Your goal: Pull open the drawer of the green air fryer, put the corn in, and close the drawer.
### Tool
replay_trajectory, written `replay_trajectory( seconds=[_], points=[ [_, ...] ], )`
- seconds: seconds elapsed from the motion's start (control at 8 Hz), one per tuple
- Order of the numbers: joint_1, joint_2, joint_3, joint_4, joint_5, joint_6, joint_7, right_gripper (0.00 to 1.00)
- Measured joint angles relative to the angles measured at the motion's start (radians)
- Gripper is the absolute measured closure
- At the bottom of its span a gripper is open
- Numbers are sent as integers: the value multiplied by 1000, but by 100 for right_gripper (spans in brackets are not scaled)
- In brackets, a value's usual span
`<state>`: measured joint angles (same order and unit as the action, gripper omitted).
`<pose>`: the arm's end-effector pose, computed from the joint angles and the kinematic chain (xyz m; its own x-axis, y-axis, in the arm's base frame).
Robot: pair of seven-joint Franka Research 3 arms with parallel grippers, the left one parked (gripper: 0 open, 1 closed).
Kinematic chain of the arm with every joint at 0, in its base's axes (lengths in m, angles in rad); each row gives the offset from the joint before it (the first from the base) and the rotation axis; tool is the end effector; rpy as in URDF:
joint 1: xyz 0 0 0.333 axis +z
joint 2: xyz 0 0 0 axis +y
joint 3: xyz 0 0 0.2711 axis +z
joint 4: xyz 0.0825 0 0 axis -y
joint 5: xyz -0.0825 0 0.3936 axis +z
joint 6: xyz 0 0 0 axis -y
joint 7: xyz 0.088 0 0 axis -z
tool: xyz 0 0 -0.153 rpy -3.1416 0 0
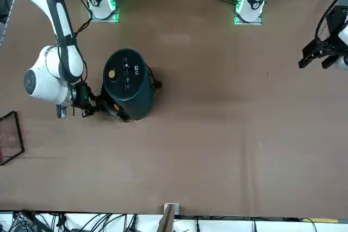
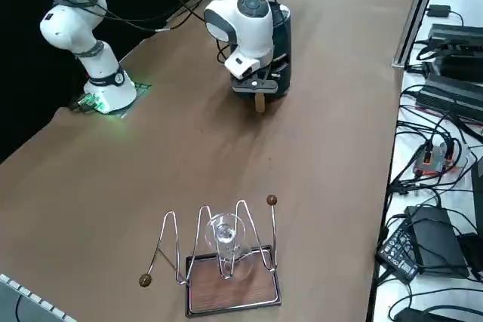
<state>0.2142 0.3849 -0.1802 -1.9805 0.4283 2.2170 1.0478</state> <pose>0.5812 0.0452 0.1720 0.2634 -0.9227 -0.2815 -0.9591 -0.2818 0.0263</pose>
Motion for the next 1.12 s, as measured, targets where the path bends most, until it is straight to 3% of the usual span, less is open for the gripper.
replay_trajectory(
  seconds=[1.12],
  points=[
    [57,-32,8,-37,5,4,75,56]
  ],
)
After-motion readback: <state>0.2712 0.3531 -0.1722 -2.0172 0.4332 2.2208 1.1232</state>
